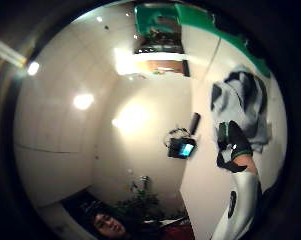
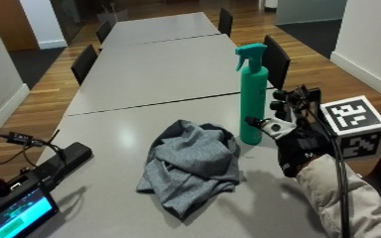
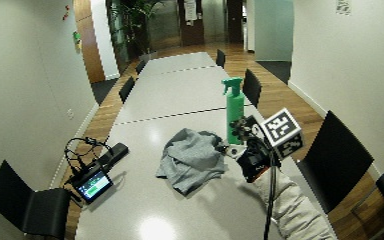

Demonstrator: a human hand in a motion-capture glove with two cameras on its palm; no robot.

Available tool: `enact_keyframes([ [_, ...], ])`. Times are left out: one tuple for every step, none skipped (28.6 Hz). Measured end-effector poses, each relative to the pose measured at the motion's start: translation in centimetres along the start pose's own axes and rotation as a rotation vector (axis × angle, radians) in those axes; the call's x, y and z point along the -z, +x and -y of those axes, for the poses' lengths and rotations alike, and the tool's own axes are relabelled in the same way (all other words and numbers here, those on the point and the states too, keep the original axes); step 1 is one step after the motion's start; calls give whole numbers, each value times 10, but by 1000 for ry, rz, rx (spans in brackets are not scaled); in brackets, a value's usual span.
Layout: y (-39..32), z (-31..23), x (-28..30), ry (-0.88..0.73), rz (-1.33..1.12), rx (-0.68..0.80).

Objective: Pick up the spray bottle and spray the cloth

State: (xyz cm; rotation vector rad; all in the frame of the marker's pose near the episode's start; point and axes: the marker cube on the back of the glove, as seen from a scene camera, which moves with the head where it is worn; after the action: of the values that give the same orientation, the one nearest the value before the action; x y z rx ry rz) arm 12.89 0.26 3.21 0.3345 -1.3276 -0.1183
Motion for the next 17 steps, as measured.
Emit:
enact_keyframes([
  [12,5,5,26,31,-10],
  [24,10,9,50,42,-21],
  [35,14,12,72,43,-32],
  [46,16,14,93,43,-43],
  [55,18,16,111,47,-55],
  [62,18,18,125,56,-67],
  [67,18,20,138,69,-77],
  [71,19,22,149,80,-85],
  [74,19,26,160,85,-91],
  [77,19,30,171,81,-95],
  [80,19,33,179,70,-97],
  [82,20,36,185,57,-100],
  [83,20,39,187,45,-100],
  [84,20,41,189,38,-99],
  [84,19,43,192,37,-97],
  [84,18,47,198,43,-94],
  [83,17,50,207,57,-91],
])
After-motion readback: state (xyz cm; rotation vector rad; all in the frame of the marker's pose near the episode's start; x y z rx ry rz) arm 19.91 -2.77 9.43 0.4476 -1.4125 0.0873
